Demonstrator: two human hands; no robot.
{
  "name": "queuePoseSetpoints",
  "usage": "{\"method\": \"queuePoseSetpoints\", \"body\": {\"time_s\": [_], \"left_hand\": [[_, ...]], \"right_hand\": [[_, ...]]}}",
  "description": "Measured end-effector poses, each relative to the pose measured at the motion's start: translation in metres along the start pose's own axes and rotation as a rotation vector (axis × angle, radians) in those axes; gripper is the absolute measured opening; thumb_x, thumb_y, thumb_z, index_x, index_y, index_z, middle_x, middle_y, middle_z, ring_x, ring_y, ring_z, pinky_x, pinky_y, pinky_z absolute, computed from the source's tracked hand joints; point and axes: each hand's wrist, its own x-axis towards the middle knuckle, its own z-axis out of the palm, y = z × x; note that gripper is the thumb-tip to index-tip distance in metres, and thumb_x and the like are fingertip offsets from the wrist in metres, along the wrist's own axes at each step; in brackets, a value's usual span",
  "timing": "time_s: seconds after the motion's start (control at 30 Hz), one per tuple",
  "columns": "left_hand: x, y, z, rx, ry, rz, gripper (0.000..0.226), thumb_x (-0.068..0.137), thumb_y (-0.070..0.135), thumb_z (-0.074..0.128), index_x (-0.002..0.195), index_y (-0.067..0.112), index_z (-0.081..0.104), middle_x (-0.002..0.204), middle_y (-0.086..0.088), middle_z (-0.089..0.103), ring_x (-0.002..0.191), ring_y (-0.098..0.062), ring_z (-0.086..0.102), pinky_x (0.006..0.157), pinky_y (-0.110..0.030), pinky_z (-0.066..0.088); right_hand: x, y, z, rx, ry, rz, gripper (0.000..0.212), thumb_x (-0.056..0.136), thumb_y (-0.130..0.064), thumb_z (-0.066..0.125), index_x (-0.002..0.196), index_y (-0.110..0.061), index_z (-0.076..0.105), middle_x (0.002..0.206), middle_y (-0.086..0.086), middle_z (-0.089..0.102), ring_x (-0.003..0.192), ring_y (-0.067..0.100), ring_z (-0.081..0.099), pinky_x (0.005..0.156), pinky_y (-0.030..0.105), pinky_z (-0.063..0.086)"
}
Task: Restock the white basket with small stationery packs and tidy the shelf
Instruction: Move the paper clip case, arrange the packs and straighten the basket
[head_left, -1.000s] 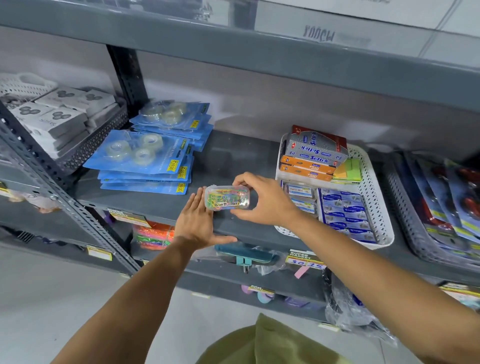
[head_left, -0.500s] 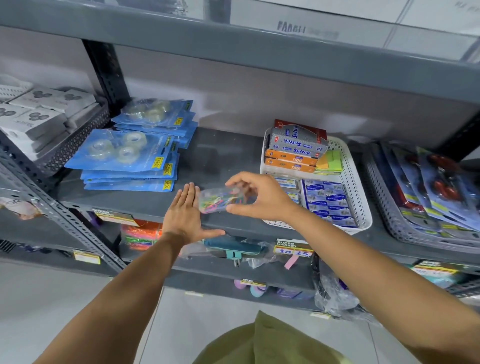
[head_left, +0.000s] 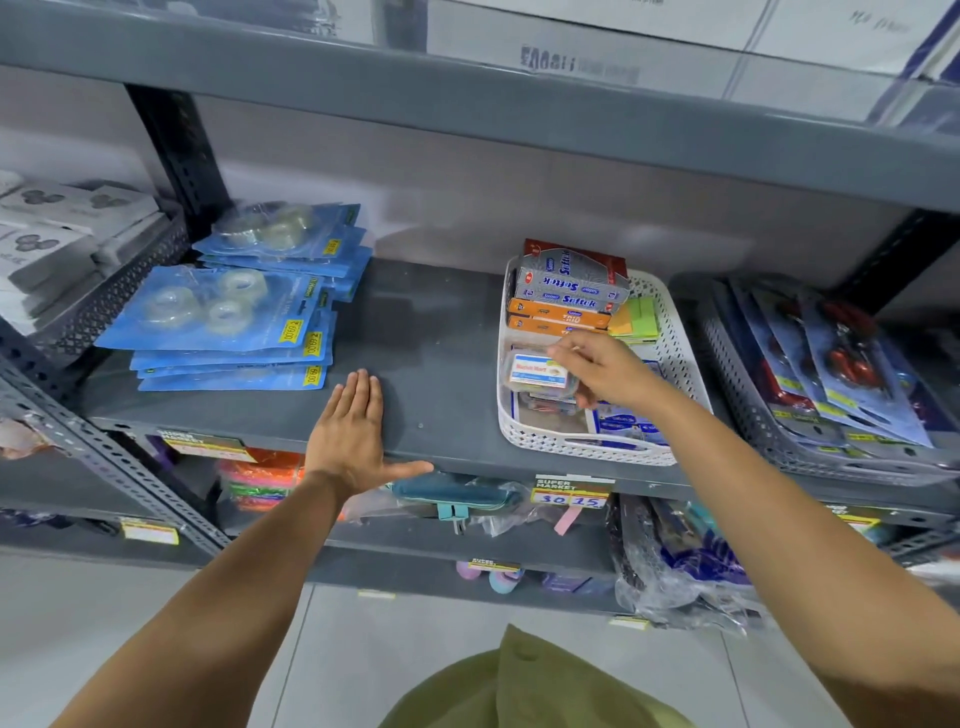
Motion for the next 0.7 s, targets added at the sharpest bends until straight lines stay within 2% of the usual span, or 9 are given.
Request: {"method": "queuePoseSetpoints", "body": {"time_s": [0.1,0.2,0.33,0.37,0.5,0.7], "left_hand": [[0.000,0.000,0.001,-0.008,0.004,0.001,0.139,0.055,0.100,0.017,0.151,0.001,-0.001,0.161,-0.015,-0.002,0.149,-0.027,-0.004,0.120,-0.037,-0.006],[0.001,0.000,0.001,-0.011,-0.001,-0.001,0.140,0.054,0.101,0.016,0.151,0.002,-0.002,0.161,-0.015,-0.002,0.148,-0.027,-0.005,0.120,-0.037,-0.006],[0.001,0.000,0.001,-0.006,-0.008,-0.002,0.140,0.054,0.101,0.017,0.151,0.002,-0.003,0.161,-0.014,-0.004,0.148,-0.027,-0.006,0.119,-0.036,-0.008],[0.001,0.000,0.001,-0.003,-0.013,-0.003,0.139,0.054,0.100,0.017,0.151,0.003,-0.004,0.161,-0.014,-0.004,0.148,-0.027,-0.006,0.119,-0.036,-0.008],[0.002,-0.001,0.001,-0.004,-0.009,-0.006,0.141,0.051,0.101,0.014,0.151,0.002,-0.002,0.161,-0.014,-0.002,0.149,-0.026,-0.004,0.120,-0.037,-0.006],[0.003,-0.001,0.003,-0.003,-0.009,-0.008,0.143,0.050,0.102,0.014,0.151,0.001,0.000,0.161,-0.015,0.000,0.149,-0.026,-0.003,0.121,-0.038,-0.003]], "right_hand": [[0.002,0.010,-0.011,-0.182,-0.039,0.072,0.021,0.097,-0.034,0.051,0.099,-0.016,0.062,0.067,0.000,0.061,0.051,0.021,0.057,0.047,0.030,0.048],[0.001,0.019,-0.014,-0.225,-0.147,0.161,0.026,0.097,-0.031,0.052,0.106,-0.009,0.065,0.071,0.004,0.066,0.048,0.016,0.062,0.047,0.026,0.052],[0.002,0.029,-0.006,-0.254,-0.164,0.161,0.025,0.096,-0.027,0.055,0.107,-0.008,0.067,0.100,0.014,0.071,0.055,0.016,0.067,0.043,0.019,0.050],[0.002,0.029,-0.004,-0.256,-0.158,0.147,0.023,0.094,-0.028,0.058,0.105,-0.010,0.068,0.101,0.011,0.071,0.057,0.017,0.068,0.044,0.020,0.051],[-0.002,0.026,0.004,-0.266,-0.150,0.141,0.023,0.084,-0.035,0.071,0.100,-0.019,0.068,0.080,0.001,0.060,0.065,0.019,0.072,0.055,0.027,0.059],[0.000,0.029,0.006,-0.313,-0.145,0.121,0.022,0.082,-0.032,0.074,0.100,-0.021,0.069,0.085,0.005,0.064,0.068,0.020,0.072,0.060,0.034,0.061]]}}
